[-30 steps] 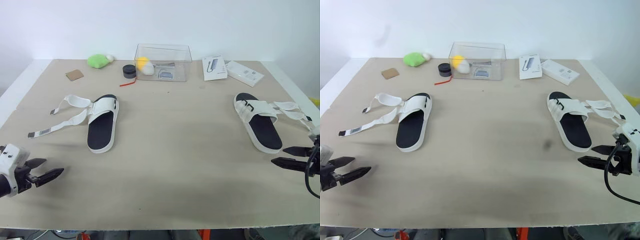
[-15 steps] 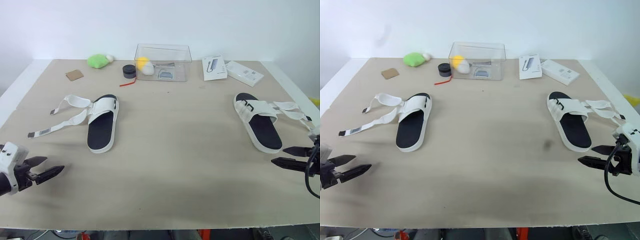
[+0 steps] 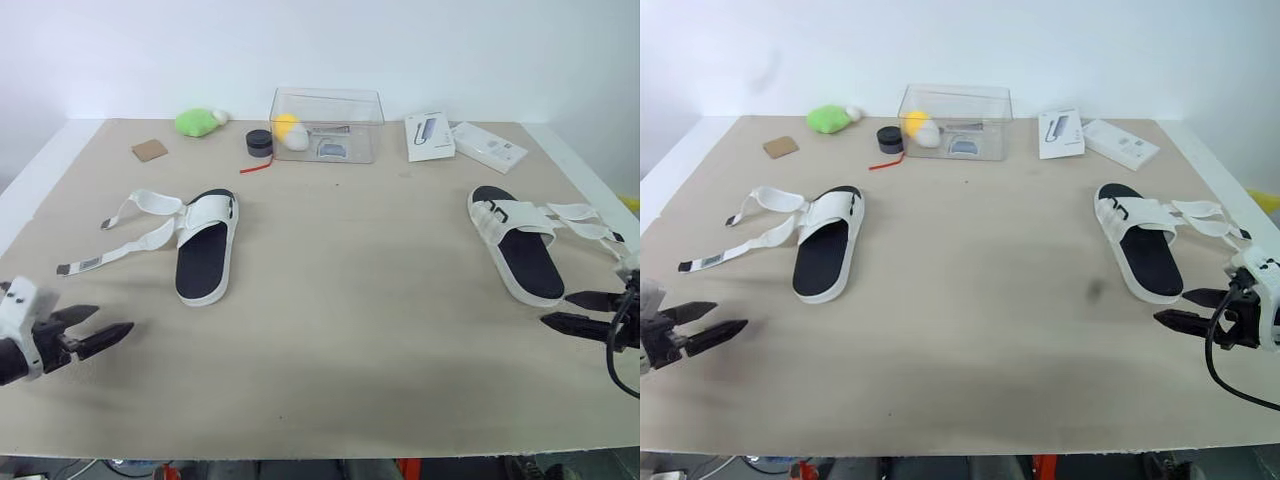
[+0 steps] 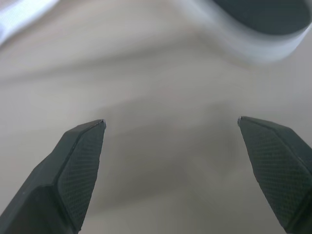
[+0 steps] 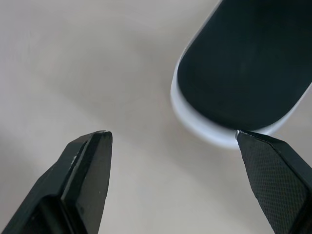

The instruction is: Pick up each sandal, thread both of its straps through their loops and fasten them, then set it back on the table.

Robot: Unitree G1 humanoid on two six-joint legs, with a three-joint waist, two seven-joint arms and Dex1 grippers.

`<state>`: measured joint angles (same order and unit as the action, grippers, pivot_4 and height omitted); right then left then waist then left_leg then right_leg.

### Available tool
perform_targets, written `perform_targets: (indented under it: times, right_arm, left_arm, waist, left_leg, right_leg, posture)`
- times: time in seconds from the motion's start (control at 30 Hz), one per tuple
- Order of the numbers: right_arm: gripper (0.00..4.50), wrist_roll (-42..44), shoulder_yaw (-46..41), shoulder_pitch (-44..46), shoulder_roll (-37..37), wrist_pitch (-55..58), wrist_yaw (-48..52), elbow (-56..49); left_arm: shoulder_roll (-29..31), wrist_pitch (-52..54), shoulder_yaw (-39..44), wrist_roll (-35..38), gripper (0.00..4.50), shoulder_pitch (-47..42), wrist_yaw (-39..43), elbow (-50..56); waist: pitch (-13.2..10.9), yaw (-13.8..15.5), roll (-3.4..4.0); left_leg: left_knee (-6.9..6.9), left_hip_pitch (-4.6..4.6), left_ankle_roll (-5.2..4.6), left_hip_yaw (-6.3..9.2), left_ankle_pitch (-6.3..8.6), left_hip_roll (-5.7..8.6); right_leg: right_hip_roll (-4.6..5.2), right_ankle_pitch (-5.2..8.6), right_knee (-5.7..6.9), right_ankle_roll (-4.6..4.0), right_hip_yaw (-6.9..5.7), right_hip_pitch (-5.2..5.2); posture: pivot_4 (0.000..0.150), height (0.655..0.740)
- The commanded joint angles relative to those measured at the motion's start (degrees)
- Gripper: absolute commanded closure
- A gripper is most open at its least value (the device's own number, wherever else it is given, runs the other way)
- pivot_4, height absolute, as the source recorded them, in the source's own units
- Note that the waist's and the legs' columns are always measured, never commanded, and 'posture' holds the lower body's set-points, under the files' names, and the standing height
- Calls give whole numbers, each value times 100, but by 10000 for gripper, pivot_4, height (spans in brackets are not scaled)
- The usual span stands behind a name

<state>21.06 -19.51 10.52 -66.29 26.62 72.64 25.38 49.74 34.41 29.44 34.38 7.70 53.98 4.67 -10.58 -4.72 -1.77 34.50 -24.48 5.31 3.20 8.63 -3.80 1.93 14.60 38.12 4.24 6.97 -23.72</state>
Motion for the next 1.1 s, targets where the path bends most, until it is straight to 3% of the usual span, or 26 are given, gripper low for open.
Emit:
perform_targets:
  times: [0.03,0.17,0.37,0.6,0.87,0.9,0.97,1.0,1.07,1.1]
  right_arm:
    - [1456,-149,-389,428,402,-722,-1073,-473]
    - [1456,-1111,-67,716,925,-1912,-2639,-803]
    - [1456,-2911,868,1060,985,-3194,-4320,-368]
    - [1456,-4818,2277,2220,816,-3958,-5449,843]
    - [1456,-5589,3106,3307,945,-4143,-5919,2193]
    - [5187,-5627,3164,3379,949,-4150,-5946,2295]
    - [7501,-5627,3215,3445,965,-4160,-5927,2415]
    - [12274,-5628,3246,3467,966,-4185,-5937,2461]
    - [17473,-5661,3309,3499,962,-4213,-5966,2531]
    - [23037,-5607,3285,3499,972,-4237,-5940,2561]
  left_arm:
    - [-586,431,-895,535,0,-1304,-384,859]
    - [-1234,717,-1978,507,0,-2625,-530,892]
    - [-1861,672,-2839,329,0,-3724,-484,499]
    - [-2742,316,-3329,6,0,-4249,-637,39]
    - [-2888,155,-3232,-141,0,-4153,-714,6]
    - [-2881,143,-3218,-149,0,-4129,-724,13]
    - [-2866,136,-3200,-159,0,-4077,-737,42]
    - [-2862,133,-3195,-163,0,-4057,-738,55]
    - [-2856,117,-3186,-177,0,-4029,-740,55]
    - [-2852,109,-3186,-180,0,-4019,-739,55]
  waist:
    - [0,4,0]
    - [2,35,0]
    - [6,13,9]
    - [6,-1,12]
    - [6,2,12]
    - [6,2,12]
    - [6,3,12]
    - [6,3,12]
    - [6,3,12]
    - [6,2,12]
  left_leg:
    - [4,12,0,0,0,3]
    - [26,19,-10,9,-7,10]
    - [25,21,-14,8,-10,20]
    - [21,22,-17,7,-12,24]
    - [7,23,-21,7,-15,29]
    - [6,22,-20,6,-15,32]
    - [6,21,-21,7,-15,34]
    - [6,21,-21,6,-15,35]
    - [6,21,-21,7,-15,35]
    - [7,21,-21,7,-15,35]
  right_leg:
    - [0,-1,0,2,2,15]
    - [-1,-17,-1,31,3,43]
    - [-3,-36,-1,66,21,46]
    - [-2,-37,-2,68,30,46]
    - [0,-35,-4,72,37,44]
    - [2,-35,-5,73,37,44]
    - [4,-34,-5,74,37,44]
    - [5,-34,-5,74,37,44]
    - [5,-35,-5,74,37,45]
    - [5,-36,-5,75,37,46]
  posture:
    - [1500,7400]
    - [1500,7400]
    - [1500,7400]
    - [1500,7400]
    - [1500,7400]
    - [1500,7400]
    - [1500,7400]
    - [1500,7400]
    - [1500,7400]
    - [1500,7400]
